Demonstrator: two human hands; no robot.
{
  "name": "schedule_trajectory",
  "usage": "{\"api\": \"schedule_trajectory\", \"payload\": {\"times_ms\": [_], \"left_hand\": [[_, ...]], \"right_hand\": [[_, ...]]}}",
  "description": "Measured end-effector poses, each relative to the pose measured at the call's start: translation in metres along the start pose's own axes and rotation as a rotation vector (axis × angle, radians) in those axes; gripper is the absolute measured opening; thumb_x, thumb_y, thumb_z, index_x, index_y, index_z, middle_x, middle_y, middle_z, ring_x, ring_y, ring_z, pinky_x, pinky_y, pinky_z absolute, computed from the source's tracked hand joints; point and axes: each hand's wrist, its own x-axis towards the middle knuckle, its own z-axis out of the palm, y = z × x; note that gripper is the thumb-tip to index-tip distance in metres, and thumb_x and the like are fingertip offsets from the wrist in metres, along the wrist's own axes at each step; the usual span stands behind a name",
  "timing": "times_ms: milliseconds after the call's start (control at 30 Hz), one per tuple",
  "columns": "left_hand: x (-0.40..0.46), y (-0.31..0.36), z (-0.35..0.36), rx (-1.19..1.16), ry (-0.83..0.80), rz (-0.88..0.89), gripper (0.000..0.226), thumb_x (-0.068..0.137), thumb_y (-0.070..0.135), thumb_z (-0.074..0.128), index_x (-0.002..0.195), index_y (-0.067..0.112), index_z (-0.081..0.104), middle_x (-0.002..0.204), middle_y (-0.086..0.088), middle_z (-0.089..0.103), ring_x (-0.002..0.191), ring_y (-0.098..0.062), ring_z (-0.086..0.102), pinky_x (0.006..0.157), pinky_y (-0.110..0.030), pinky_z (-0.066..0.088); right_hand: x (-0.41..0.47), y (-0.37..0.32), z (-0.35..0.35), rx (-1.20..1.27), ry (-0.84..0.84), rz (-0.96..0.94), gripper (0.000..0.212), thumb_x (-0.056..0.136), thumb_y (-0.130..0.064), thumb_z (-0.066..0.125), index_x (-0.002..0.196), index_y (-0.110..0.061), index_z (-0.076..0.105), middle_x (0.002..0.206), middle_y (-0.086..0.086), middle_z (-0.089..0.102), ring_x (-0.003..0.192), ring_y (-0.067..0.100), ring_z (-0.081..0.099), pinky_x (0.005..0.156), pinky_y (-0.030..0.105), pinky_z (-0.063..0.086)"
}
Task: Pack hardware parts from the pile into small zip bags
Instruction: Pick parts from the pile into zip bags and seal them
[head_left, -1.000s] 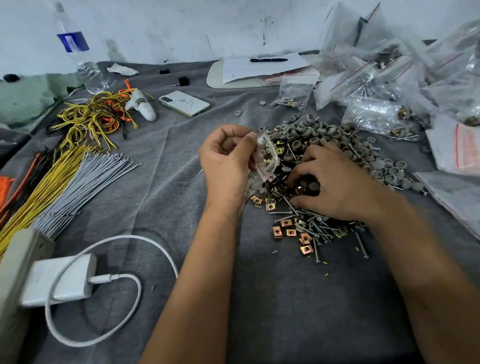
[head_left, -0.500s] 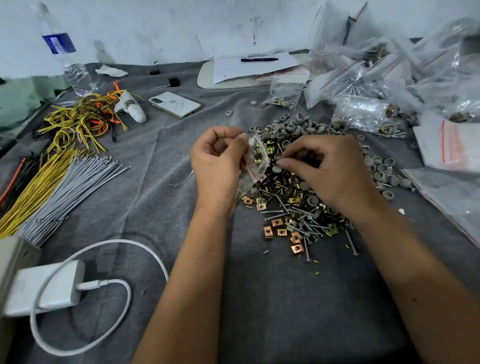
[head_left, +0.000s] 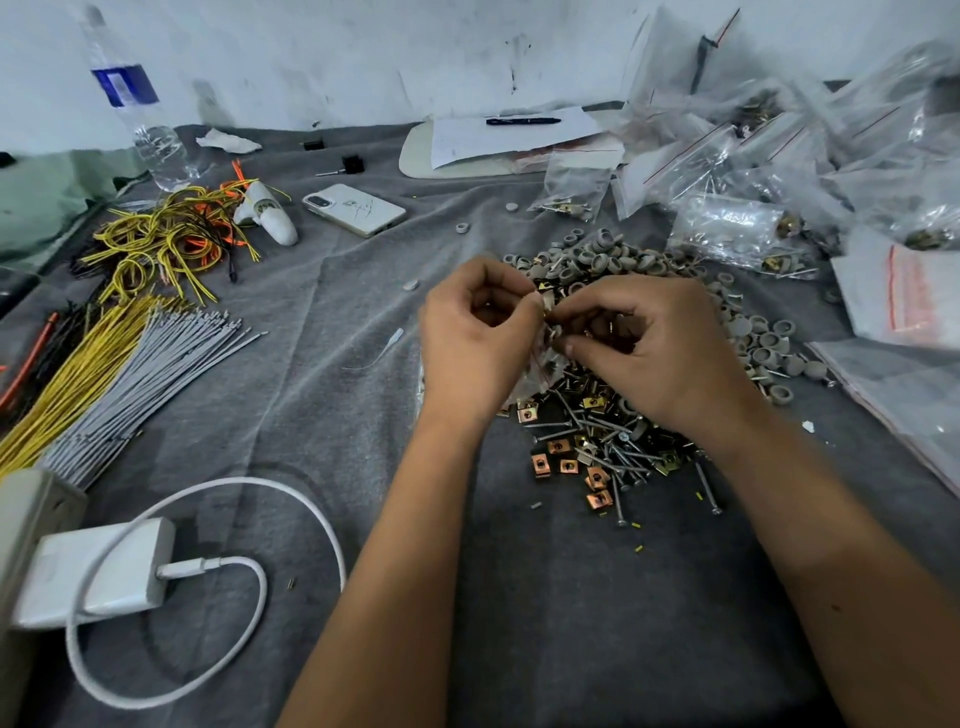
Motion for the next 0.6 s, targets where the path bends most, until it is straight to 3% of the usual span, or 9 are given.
{"api": "schedule_trajectory", "payload": {"times_ms": [200,333,400,500,600], "left_hand": [[0.002,0.001,-0.003,-0.052,0.072,0.003,0.016,0.087,-0.003,0.072,0.083,0.012,0.068,0.069,-0.011,0.067,0.057,-0.014,0.056,0.054,-0.027,0.046],[0.002,0.003,-0.004,-0.131,0.151,-0.006,0.015,0.089,-0.003,0.072,0.082,0.01,0.068,0.067,-0.011,0.068,0.055,-0.017,0.058,0.051,-0.026,0.048],[0.002,0.005,-0.005,-0.179,0.164,-0.011,0.015,0.09,-0.004,0.072,0.083,0.007,0.067,0.064,-0.008,0.067,0.051,-0.014,0.059,0.049,-0.024,0.049],[0.001,0.006,-0.007,-0.237,0.157,-0.008,0.013,0.093,-0.002,0.071,0.085,0.007,0.066,0.065,-0.007,0.068,0.052,-0.014,0.062,0.052,-0.025,0.051],[0.002,0.003,-0.008,-0.171,0.268,0.037,0.009,0.096,0.009,0.069,0.088,0.013,0.067,0.08,-0.011,0.072,0.071,-0.017,0.066,0.066,-0.029,0.054]], "right_hand": [[0.001,-0.004,-0.001,0.016,0.036,-0.073,0.008,0.09,-0.02,0.079,0.095,-0.014,0.079,0.088,-0.012,0.072,0.085,0.003,0.069,0.077,0.019,0.051],[-0.002,-0.007,0.004,-0.019,-0.129,-0.115,0.032,0.089,-0.051,0.074,0.092,-0.019,0.076,0.076,-0.012,0.069,0.07,0.007,0.064,0.064,0.027,0.049],[-0.003,-0.008,0.01,-0.073,-0.149,-0.105,0.038,0.083,-0.058,0.076,0.092,-0.021,0.074,0.073,-0.018,0.063,0.068,0.002,0.061,0.063,0.022,0.045],[-0.002,-0.005,0.013,-0.072,-0.05,-0.107,0.022,0.087,-0.036,0.079,0.094,-0.016,0.076,0.086,-0.013,0.069,0.081,0.0,0.063,0.074,0.022,0.05],[-0.001,0.001,0.01,0.043,0.039,-0.047,0.008,0.092,-0.015,0.074,0.1,-0.012,0.075,0.094,-0.006,0.071,0.086,0.008,0.068,0.078,0.029,0.058]]}}
